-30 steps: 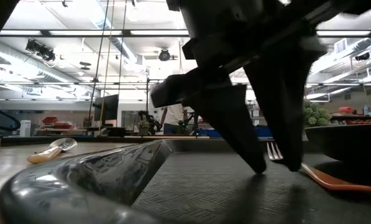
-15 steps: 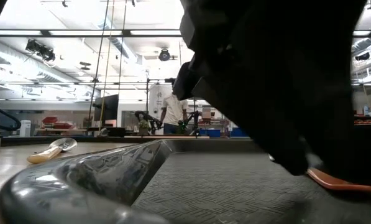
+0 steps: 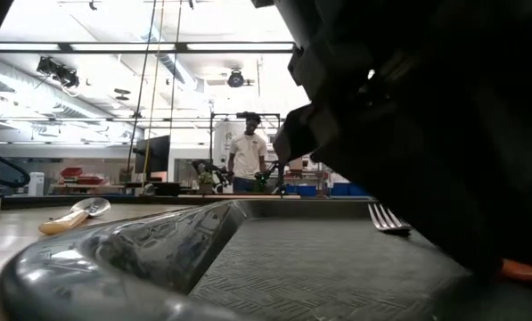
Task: Pick and place plate/cup/fork/spoon on tray
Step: Put the orange fork on the black tray to the left side of the black plate, then put the yellow spoon on the black tray to the left side of the orange fork
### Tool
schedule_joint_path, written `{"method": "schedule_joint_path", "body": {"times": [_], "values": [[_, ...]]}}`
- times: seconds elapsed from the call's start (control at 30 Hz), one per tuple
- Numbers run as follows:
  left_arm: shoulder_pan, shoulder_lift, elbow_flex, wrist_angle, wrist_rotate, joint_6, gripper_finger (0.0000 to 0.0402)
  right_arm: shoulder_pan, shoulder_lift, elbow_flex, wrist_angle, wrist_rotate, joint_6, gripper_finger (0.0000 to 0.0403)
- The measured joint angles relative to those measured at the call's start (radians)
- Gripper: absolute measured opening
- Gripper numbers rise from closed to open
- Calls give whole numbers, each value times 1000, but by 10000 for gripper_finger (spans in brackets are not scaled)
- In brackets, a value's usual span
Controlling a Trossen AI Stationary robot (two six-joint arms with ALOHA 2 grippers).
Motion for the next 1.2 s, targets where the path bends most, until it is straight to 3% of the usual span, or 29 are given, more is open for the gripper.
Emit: {"method": "schedule_joint_path", "body": {"times": [0.27,0.43,0.53,0.8,1.0,1.2], "values": [[1,-5,9,-35,37,0,126,0,0,0,0,0,0,128],[7,-4,134,-227,96,-31,112,0,0,0,0,0,0,128],[6,-5,217,-420,58,-107,98,0,0,0,0,0,0,128],[-3,-72,180,-653,-16,-129,43,0,0,0,0,0,0,128],[-20,-76,179,-724,-48,-109,7,0,0,0,2,0,15,128],[-38,-78,179,-819,-80,-110,11,0,1,0,3,0,11,128]]}}
